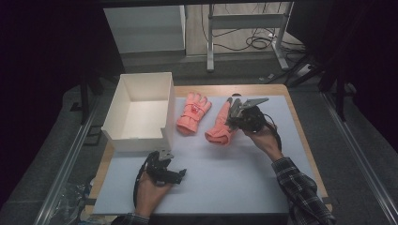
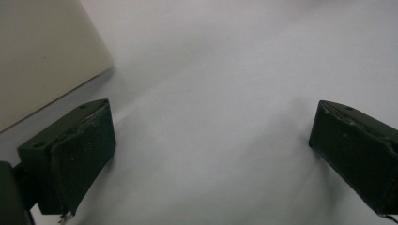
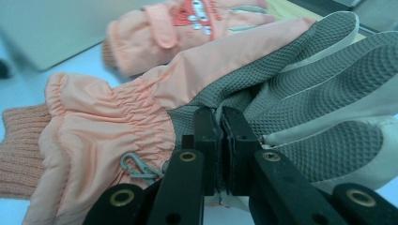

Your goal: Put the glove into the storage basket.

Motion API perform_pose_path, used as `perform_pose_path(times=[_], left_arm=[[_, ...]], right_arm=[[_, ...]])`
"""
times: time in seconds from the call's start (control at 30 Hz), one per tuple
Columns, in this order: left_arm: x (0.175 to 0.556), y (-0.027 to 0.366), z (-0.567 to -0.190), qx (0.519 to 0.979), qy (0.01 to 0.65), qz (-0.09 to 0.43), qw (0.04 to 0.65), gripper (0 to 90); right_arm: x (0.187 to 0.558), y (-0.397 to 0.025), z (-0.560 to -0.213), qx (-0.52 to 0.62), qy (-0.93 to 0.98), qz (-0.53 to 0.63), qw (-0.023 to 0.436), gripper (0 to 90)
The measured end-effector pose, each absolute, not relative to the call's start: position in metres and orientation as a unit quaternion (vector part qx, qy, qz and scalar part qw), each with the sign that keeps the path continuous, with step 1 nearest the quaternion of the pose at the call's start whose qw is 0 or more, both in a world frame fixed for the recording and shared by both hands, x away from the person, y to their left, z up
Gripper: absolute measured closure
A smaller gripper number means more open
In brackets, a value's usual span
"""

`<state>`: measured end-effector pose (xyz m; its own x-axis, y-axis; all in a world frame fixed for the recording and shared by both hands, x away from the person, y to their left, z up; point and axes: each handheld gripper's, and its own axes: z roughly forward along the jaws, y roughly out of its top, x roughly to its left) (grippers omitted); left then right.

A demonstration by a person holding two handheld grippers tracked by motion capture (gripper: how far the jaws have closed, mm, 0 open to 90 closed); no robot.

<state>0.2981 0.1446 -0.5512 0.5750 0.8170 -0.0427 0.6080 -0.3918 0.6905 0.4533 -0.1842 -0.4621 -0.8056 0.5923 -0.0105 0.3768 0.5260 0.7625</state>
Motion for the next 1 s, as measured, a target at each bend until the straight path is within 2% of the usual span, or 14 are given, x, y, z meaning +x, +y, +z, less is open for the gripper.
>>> perform_pose_path(times=[0.47, 1.0], left_arm=[[0.298, 0.145, -0.551, 0.82, 0.434, 0.155, 0.339, 0.6], [0.298, 0.145, -0.551, 0.82, 0.434, 0.154, 0.339, 0.6]], right_arm=[[0.41, -0.187, -0.454, 0.178, 0.886, 0.418, 0.097, 84.7], [0.383, -0.183, -0.484, 0.097, 0.906, 0.41, 0.044, 84.2]])
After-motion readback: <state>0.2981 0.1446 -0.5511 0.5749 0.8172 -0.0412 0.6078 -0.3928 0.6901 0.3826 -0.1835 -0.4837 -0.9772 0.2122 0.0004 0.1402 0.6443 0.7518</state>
